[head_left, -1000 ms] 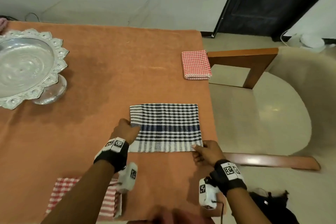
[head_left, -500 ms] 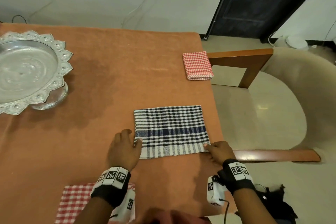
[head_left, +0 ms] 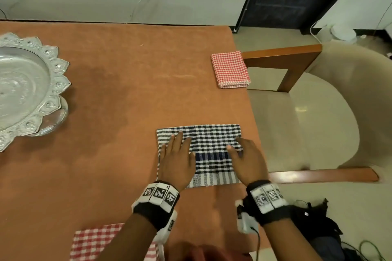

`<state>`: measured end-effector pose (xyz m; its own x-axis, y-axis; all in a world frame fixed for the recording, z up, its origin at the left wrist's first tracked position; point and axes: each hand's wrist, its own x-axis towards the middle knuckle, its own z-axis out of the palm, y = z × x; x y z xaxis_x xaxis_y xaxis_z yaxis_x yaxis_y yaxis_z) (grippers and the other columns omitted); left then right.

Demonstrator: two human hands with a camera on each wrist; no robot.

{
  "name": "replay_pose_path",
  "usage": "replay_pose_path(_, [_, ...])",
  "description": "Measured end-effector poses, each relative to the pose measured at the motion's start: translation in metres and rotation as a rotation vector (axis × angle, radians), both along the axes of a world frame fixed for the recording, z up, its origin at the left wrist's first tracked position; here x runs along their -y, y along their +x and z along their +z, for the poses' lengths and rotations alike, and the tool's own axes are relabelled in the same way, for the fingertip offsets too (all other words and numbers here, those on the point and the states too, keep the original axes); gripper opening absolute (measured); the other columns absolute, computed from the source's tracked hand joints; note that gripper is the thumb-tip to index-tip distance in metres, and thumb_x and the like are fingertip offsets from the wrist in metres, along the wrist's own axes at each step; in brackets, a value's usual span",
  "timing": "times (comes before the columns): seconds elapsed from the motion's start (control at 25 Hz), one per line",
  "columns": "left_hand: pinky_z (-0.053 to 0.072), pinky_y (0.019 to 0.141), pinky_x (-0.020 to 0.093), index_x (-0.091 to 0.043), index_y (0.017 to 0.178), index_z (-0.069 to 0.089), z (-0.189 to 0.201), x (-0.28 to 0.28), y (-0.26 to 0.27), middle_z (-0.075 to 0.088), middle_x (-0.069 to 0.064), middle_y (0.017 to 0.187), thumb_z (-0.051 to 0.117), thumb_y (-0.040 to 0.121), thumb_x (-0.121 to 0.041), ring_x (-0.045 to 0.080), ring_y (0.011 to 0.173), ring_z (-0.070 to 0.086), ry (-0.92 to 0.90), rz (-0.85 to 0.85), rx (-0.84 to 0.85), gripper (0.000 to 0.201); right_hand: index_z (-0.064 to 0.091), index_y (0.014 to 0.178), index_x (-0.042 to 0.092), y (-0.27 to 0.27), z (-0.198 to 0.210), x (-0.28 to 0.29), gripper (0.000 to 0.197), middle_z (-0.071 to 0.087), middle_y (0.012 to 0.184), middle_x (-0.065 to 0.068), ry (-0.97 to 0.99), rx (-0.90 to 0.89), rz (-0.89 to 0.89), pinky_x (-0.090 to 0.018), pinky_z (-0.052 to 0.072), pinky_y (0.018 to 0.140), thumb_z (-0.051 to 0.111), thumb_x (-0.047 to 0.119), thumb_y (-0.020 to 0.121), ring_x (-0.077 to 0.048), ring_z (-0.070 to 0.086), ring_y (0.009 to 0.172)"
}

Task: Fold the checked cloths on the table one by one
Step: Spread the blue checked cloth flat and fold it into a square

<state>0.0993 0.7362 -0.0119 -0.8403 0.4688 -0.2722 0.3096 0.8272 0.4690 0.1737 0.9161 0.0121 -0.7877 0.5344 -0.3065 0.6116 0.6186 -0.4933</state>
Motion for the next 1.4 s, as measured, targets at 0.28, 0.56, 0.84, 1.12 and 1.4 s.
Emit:
replay_pose_path(0.28, [-0.02,0.112,0.052,-0.029,0.15,-0.016,-0.046,-0.01,-0.026,-0.024,0.001,0.157,0.018,0.09,-0.065,0.027,0.139,-0.034,-0.37,-0.318,0.138,0.077,0.001,0.153,0.031,-0.073,-0.058,0.057,0.059,-0.013,0.16,0.007,-0.074,0.239,0.587,-0.04,-0.012,0.118,0.019,0.053,0.1,-0.019,-0.016,0.147])
replay_pose_path(0.56, [-0.022,0.113,0.045,-0.019,0.15,-0.013,-0.063,0.013,-0.032,-0.02,0.0,0.157,0.002,0.089,-0.068,0.017,0.146,-0.017,-0.288,-0.057,-0.085,0.079,-0.017,0.148,0.035,-0.036,-0.077,-0.017,0.068,-0.032,0.147,0.014,0.167,0.343,0.416,-0.042,-0.018,0.113,0.019,0.061,0.096,-0.018,-0.026,0.143])
replay_pose_path(0.84, [-0.02,0.111,0.056,-0.017,0.153,-0.001,-0.047,0.01,-0.029,-0.017,0.007,0.159,0.02,0.095,-0.054,0.028,0.146,-0.016,-0.299,-0.048,-0.072,0.072,-0.007,0.152,0.026,-0.043,-0.059,-0.003,0.068,-0.021,0.158,0.0,0.192,0.33,0.357,-0.045,-0.016,0.115,0.025,0.052,0.099,-0.025,-0.023,0.144])
replay_pose_path(1.12, [-0.007,0.116,0.048,-0.023,0.145,-0.026,-0.048,0.016,0.056,-0.015,0.003,0.159,0.001,0.082,-0.049,0.021,0.141,-0.031,-0.198,-0.143,0.036,0.073,-0.002,0.152,0.028,0.012,-0.054,0.076,0.062,-0.023,0.151,0.012,-0.082,0.166,0.566,-0.03,-0.02,0.114,0.01,0.053,0.097,-0.015,-0.021,0.145])
replay_pose_path(1.4, [-0.031,0.106,0.039,-0.023,0.143,-0.025,-0.052,0.033,0.052,-0.031,-0.004,0.15,-0.011,0.076,-0.077,0.014,0.14,-0.028,-0.278,0.009,0.082,0.088,-0.026,0.142,0.032,0.063,-0.077,0.014,0.076,-0.034,0.15,0.01,0.144,0.323,0.353,-0.041,-0.024,0.112,-0.017,0.07,0.076,-0.021,-0.031,0.141])
